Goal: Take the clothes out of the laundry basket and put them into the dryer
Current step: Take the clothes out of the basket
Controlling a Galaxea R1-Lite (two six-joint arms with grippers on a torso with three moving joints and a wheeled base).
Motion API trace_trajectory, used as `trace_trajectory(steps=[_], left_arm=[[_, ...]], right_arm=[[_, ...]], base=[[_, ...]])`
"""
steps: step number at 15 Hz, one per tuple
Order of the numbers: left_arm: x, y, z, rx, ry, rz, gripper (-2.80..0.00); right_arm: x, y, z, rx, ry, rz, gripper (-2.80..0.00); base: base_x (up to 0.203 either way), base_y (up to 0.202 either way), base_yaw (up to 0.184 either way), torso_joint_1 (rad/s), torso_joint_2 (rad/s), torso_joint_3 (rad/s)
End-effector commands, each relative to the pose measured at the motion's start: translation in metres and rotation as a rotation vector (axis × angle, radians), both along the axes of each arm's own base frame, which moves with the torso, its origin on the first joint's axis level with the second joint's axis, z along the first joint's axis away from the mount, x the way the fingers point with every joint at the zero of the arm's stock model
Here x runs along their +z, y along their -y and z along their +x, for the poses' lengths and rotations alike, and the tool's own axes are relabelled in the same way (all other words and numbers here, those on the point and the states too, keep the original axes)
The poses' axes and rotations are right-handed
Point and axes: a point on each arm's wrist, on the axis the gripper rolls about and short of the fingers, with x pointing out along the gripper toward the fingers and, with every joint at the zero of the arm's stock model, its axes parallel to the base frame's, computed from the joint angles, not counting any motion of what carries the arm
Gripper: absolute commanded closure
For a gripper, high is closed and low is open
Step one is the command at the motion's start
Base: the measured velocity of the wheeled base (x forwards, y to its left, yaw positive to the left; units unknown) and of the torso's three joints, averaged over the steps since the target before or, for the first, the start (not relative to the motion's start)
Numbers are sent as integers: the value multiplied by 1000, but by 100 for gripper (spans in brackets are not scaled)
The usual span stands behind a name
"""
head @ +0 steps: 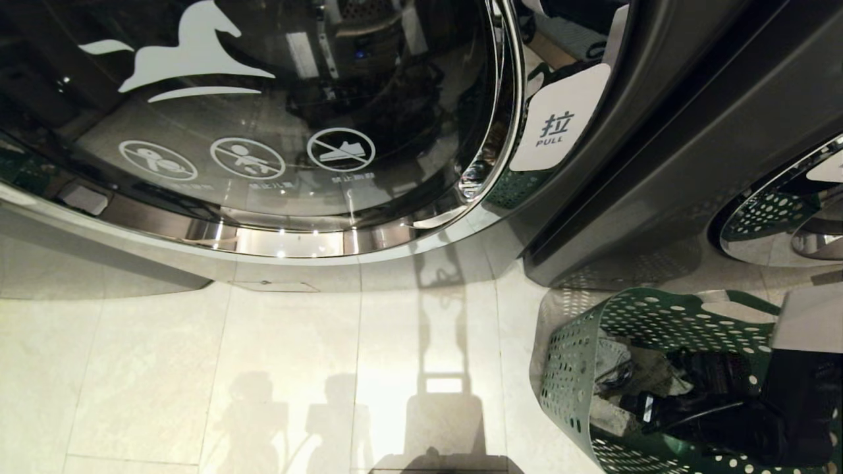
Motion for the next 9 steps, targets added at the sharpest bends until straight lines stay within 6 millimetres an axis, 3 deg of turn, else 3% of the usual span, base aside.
trace_trajectory(steps=[1, 7, 9], left_arm=[[0, 0, 0, 0, -2, 0, 0], [0, 0, 0, 1, -2, 0, 0], [0, 0, 0, 0, -1, 0, 0]], right_arm=[[-8, 10, -1, -5, -12, -21, -280], [-65, 22, 2, 66, 96, -138, -280], [-69, 27, -1, 60, 119, -158, -280]], base=[[0, 0, 0, 0, 0, 0], [0, 0, 0, 0, 0, 0], [0, 0, 0, 0, 0, 0]])
